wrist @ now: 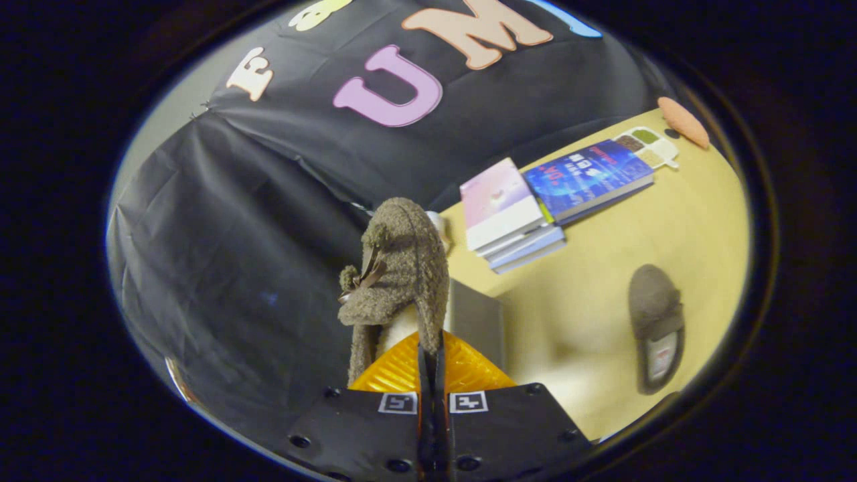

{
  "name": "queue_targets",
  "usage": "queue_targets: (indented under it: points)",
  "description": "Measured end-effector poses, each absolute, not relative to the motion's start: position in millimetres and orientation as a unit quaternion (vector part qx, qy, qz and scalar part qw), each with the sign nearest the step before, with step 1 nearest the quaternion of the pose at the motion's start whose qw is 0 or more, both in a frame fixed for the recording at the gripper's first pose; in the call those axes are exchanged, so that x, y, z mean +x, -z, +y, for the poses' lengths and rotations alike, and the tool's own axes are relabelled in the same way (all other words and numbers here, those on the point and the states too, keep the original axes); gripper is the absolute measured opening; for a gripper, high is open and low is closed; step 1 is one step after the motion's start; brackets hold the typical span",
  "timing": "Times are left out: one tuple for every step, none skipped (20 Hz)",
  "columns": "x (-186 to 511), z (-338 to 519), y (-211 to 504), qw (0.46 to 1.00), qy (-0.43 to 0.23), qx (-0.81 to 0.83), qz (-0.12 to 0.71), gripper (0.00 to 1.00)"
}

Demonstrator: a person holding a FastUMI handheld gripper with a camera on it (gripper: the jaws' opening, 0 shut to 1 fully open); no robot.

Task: Open the storage box then place both shoes into the box .Put the left shoe in first, then the right shoe, with the right side of both shoes facing outward in a uniform manner.

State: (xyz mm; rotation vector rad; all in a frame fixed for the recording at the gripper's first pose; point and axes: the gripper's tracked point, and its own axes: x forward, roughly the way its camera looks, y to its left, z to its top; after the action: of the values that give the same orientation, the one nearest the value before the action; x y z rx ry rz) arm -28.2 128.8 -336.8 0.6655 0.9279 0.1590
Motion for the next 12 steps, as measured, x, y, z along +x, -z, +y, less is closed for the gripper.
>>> queue_targets:
  points:
    - [-25.6, 143.2, 335.9, 0.834, -0.087, 0.317, 0.443, 0.04]
    - [-27.3, 158.7, 338.4, 0.828, -0.093, 0.319, 0.452, 0.04]
    - [-28.0, 172.9, 344.0, 0.823, -0.098, 0.318, 0.461, 0.04]
    - [-29.5, 187.5, 352.8, 0.818, -0.103, 0.314, 0.471, 0.04]
    - [-30.9, 198.5, 362.8, 0.814, -0.103, 0.310, 0.481, 0.04]
    - [-33.8, 207.9, 375.2, 0.810, -0.101, 0.303, 0.492, 0.04]
    - [-36.5, 215.6, 388.0, 0.805, -0.096, 0.298, 0.504, 0.04]
    - [-40.8, 222.9, 401.6, 0.799, -0.089, 0.292, 0.517, 0.04]
    - [-44.6, 227.6, 413.1, 0.793, -0.079, 0.288, 0.530, 0.04]
    - [-51.0, 234.1, 420.4, 0.786, -0.071, 0.285, 0.544, 0.04]
    - [-55.7, 240.3, 429.4, 0.779, -0.062, 0.282, 0.556, 0.04]
    - [-59.4, 245.2, 437.7, 0.775, -0.057, 0.276, 0.566, 0.04]
